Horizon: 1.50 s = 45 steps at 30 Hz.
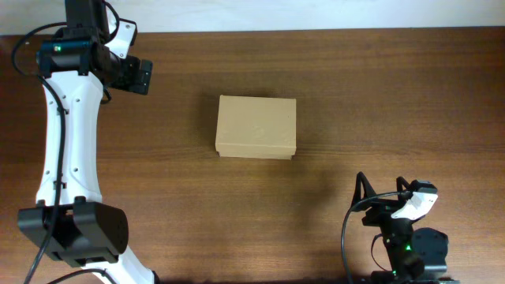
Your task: Pack container
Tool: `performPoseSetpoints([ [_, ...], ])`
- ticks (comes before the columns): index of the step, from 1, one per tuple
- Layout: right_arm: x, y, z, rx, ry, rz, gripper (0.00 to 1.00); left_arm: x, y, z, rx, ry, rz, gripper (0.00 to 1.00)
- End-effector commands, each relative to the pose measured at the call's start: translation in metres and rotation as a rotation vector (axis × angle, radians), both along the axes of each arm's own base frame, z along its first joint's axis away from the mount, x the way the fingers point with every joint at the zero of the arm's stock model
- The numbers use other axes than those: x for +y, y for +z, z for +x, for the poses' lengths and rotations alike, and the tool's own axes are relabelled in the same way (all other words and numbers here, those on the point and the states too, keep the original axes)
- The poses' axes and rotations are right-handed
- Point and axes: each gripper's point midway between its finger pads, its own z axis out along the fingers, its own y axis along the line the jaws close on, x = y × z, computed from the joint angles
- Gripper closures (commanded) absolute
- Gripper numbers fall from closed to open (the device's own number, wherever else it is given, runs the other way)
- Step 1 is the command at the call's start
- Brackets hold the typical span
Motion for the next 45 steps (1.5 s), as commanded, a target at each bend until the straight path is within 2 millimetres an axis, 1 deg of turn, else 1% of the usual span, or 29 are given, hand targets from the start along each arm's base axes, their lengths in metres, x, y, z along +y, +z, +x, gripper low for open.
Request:
performPoseSetpoints([
  [1, -0.003, -0.005, 0.0, 0.001, -0.024, 0.004, 0.01, -0.002, 0.018, -0.002, -0.043, -0.01, -0.004, 0.01],
  [3, -0.005, -0.014, 0.001, 0.021, -0.031, 0.003, 0.01, -0.002, 0.018, -0.002, -0.043, -0.009, -0.003, 0.01],
  [5, -0.005, -0.031, 0.003, 0.051, -0.031, 0.004, 0.01, -0.002, 0.018, -0.002, -0.043, -0.01, -0.004, 0.0],
  [6, -0.005, -0.032, 0.004, 0.046, -0.031, 0.004, 0.01, -0.002, 0.018, -0.002, -0.043, -0.009, -0.003, 0.01],
  [8, -0.007, -0.028, 0.005, 0.027, -0.044, 0.0, 0.01, -0.002, 0.018, -0.002, -0.043, -0.009, -0.003, 0.01],
  [12, -0.012, -0.032, 0.01, 0.003, -0.075, -0.006, 0.01, -0.002, 0.018, -0.002, -0.043, -0.009, -0.003, 0.0],
  [13, -0.012, -0.028, 0.012, -0.024, -0.075, -0.006, 0.01, -0.002, 0.018, -0.002, -0.043, -0.009, -0.003, 0.01],
  [17, -0.012, -0.023, 0.016, -0.077, -0.075, -0.004, 0.01, -0.002, 0.018, -0.002, -0.043, -0.01, -0.004, 0.01],
  [19, -0.012, -0.013, 0.02, -0.151, -0.072, -0.002, 0.01, -0.002, 0.018, -0.002, -0.043, -0.01, -0.004, 0.01],
  [20, -0.013, -0.012, 0.02, -0.153, -0.076, -0.003, 0.01, -0.002, 0.018, -0.002, -0.043, -0.009, -0.003, 0.01],
  [24, -0.013, -0.014, 0.02, -0.147, -0.078, -0.003, 0.01, -0.002, 0.018, -0.002, -0.043, -0.009, -0.003, 0.01],
  [27, -0.013, -0.023, 0.019, -0.108, -0.077, -0.004, 0.01, -0.002, 0.018, -0.002, -0.043, -0.009, -0.003, 0.01],
  [39, -0.013, -0.023, 0.019, -0.107, -0.078, -0.004, 0.01, -0.002, 0.018, -0.002, -0.043, -0.009, -0.003, 0.0],
  [40, -0.013, -0.024, 0.019, -0.107, -0.078, -0.004, 0.01, -0.001, 0.018, -0.002, -0.043, -0.009, 0.001, 0.01],
  [41, -0.013, -0.024, 0.019, -0.107, -0.078, -0.004, 0.01, 0.006, 0.018, -0.003, -0.04, 0.011, 0.038, 0.01],
  [42, -0.013, -0.024, 0.019, -0.107, -0.078, -0.004, 0.01, 0.013, 0.019, -0.004, -0.038, 0.032, 0.072, 0.01],
  [45, -0.013, -0.024, 0.019, -0.107, -0.078, -0.004, 0.01, 0.011, 0.039, -0.011, -0.084, 0.032, 0.075, 0.01],
])
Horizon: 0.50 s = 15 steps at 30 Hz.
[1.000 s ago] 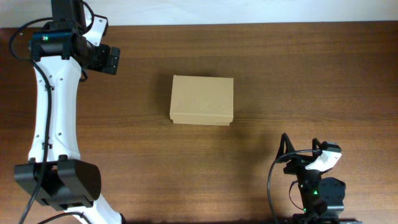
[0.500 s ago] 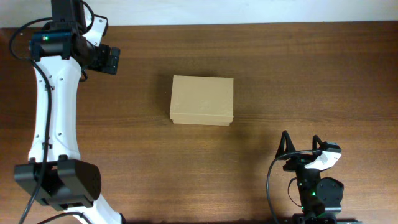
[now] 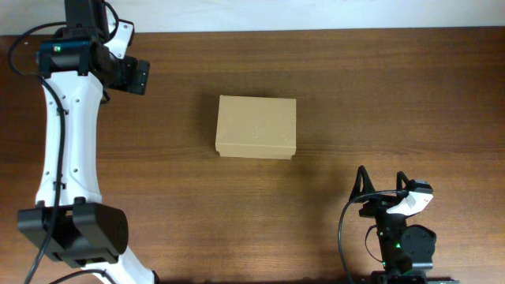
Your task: Pack container
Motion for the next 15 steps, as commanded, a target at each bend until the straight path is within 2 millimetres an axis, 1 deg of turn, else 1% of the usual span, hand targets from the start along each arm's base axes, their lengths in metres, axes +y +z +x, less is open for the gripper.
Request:
performPoseSetpoints([
  [1, -0.001, -0.003, 0.0, 0.004, -0.011, 0.009, 0.01, 0.001, 0.045, -0.015, -0.108, 0.002, 0.028, 0.01],
  [3, -0.001, -0.003, 0.0, 0.004, -0.011, 0.009, 0.01, -0.011, 0.064, -0.022, -0.2, -0.039, -0.022, 0.01],
  [5, -0.001, -0.003, 0.0, 0.003, -0.011, 0.009, 0.01, -0.028, 0.086, -0.028, -0.377, -0.107, -0.08, 0.01],
  [6, -0.001, -0.003, 0.0, 0.004, -0.011, 0.009, 0.01, -0.036, 0.094, -0.037, -0.481, -0.14, -0.097, 0.0],
  [7, -0.001, -0.003, 0.0, 0.004, -0.011, 0.009, 0.01, -0.039, 0.098, -0.046, -0.559, -0.157, -0.097, 0.01],
  [8, -0.001, -0.003, 0.0, 0.003, -0.011, 0.009, 0.01, -0.04, 0.097, -0.064, -0.645, -0.166, -0.087, 0.01],
  [10, -0.001, -0.003, 0.0, 0.003, -0.011, 0.01, 0.01, -0.043, 0.08, -0.097, -0.719, -0.174, -0.08, 0.01],
  [11, -0.001, -0.003, 0.0, 0.004, -0.011, 0.009, 0.01, -0.047, 0.064, -0.119, -0.747, -0.188, -0.084, 0.01],
  [12, -0.001, -0.003, 0.0, 0.004, -0.011, 0.009, 0.01, -0.048, 0.049, -0.135, -0.757, -0.189, -0.083, 0.01],
  [13, -0.001, -0.003, 0.0, 0.003, -0.011, 0.009, 0.01, -0.05, 0.03, -0.151, -0.764, -0.19, -0.083, 0.01],
  [15, -0.001, -0.003, 0.0, 0.003, -0.011, 0.009, 0.01, -0.059, 0.001, -0.172, -0.803, -0.23, -0.103, 0.01],
])
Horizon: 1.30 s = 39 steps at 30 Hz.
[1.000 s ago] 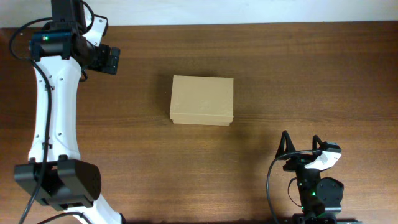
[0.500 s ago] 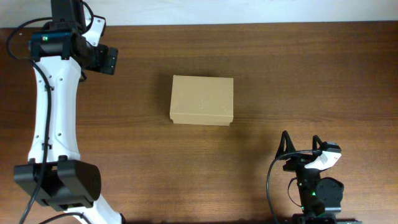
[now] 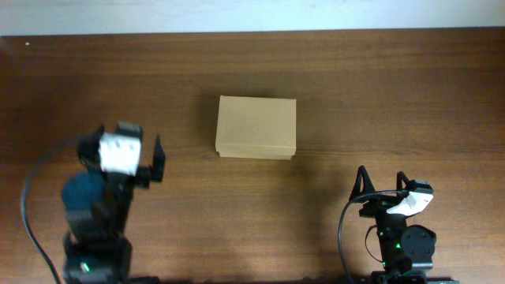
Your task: Pack container
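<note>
A closed tan cardboard box (image 3: 256, 127) lies flat in the middle of the wooden table (image 3: 379, 95), its lid on. My left arm is folded back at the front left, somewhat blurred, and its gripper (image 3: 150, 162) points right, well left of and nearer than the box. Its fingers are too blurred to read. My right arm is folded low at the front right. Its gripper (image 3: 410, 197) sits over the base, far from the box, and its jaws cannot be made out. Nothing is seen in either gripper.
Black cables (image 3: 351, 217) loop beside the right arm's base. No loose items show on the table around the box.
My left arm was stretched to the far back left corner; now it is drawn back and folded at the front left. The box and my right arm have not moved.
At first my left arm reached to the back left corner, its gripper beside the table's far edge, while the right arm sat folded at the front right. Then the right arm sat slightly further left. Now the left arm is folded too; the box stayed closed throughout.
</note>
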Tool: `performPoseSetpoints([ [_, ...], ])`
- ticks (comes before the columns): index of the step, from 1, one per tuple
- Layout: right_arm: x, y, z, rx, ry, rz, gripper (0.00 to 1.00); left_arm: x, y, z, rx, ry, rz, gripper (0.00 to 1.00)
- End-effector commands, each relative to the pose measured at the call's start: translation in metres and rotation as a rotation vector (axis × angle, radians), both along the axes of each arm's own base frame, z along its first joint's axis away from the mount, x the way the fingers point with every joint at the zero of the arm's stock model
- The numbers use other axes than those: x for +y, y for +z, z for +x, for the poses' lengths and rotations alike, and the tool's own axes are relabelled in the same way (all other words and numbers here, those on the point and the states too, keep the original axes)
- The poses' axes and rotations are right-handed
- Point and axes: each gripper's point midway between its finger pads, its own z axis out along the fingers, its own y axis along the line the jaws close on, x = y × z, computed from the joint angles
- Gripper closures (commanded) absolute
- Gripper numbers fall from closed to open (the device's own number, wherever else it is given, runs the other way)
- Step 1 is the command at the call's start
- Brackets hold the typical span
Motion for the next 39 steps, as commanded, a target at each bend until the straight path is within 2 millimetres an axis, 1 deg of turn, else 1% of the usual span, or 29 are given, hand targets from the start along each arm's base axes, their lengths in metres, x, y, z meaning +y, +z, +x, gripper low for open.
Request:
performPoseSetpoints([
  [1, -0.001, -0.004, 0.0, 0.005, -0.007, 0.006, 0.01, -0.017, -0.033, -0.021, -0.035, -0.092, -0.011, 0.01],
  [5, -0.001, -0.004, 0.0, 0.005, -0.007, 0.006, 0.01, -0.041, -0.07, -0.039, -0.094, -0.227, -0.037, 0.0],
  [7, -0.001, -0.004, 0.0, 0.005, -0.007, 0.006, 0.01, -0.05, -0.082, -0.045, -0.1, -0.278, -0.047, 0.01],
  [8, -0.001, -0.004, 0.0, 0.005, -0.007, 0.006, 0.01, -0.054, -0.085, -0.047, -0.106, -0.299, -0.05, 0.01],
  [10, -0.001, -0.004, 0.0, 0.006, -0.007, 0.006, 0.01, -0.056, -0.085, -0.051, -0.13, -0.309, -0.046, 0.01],
  [12, -0.001, -0.004, 0.0, 0.005, -0.007, 0.006, 0.01, -0.056, -0.081, -0.055, -0.16, -0.309, -0.039, 0.01],
  [17, -0.001, -0.004, 0.0, 0.006, -0.007, 0.006, 0.01, -0.055, -0.081, -0.063, -0.18, -0.305, -0.033, 0.01],
  [21, -0.001, -0.004, 0.0, 0.005, -0.007, 0.006, 0.01, -0.053, -0.091, -0.06, -0.19, -0.291, -0.029, 0.01],
  [24, -0.001, -0.004, 0.0, 0.006, -0.007, 0.006, 0.01, -0.051, -0.104, -0.055, -0.19, -0.278, -0.027, 0.01],
  [26, -0.001, -0.004, 0.0, 0.006, -0.007, 0.006, 0.01, -0.045, -0.104, -0.054, -0.195, -0.246, -0.021, 0.01],
  [29, -0.001, -0.004, 0.0, 0.005, -0.007, 0.006, 0.01, -0.027, -0.106, -0.05, -0.188, -0.137, -0.007, 0.01],
  [32, -0.001, -0.004, 0.0, 0.005, -0.007, 0.006, 0.01, 0.004, -0.111, -0.048, -0.166, 0.039, 0.018, 0.01],
  [33, -0.001, -0.004, 0.0, 0.006, -0.007, 0.006, 0.01, 0.011, -0.112, -0.048, -0.161, 0.081, 0.025, 0.01],
  [34, -0.001, -0.004, 0.0, 0.006, -0.007, 0.006, 0.01, 0.015, -0.112, -0.049, -0.159, 0.105, 0.029, 0.01],
  [39, -0.001, -0.004, 0.0, 0.005, -0.007, 0.006, 0.01, 0.015, -0.113, -0.049, -0.157, 0.102, 0.028, 0.01],
])
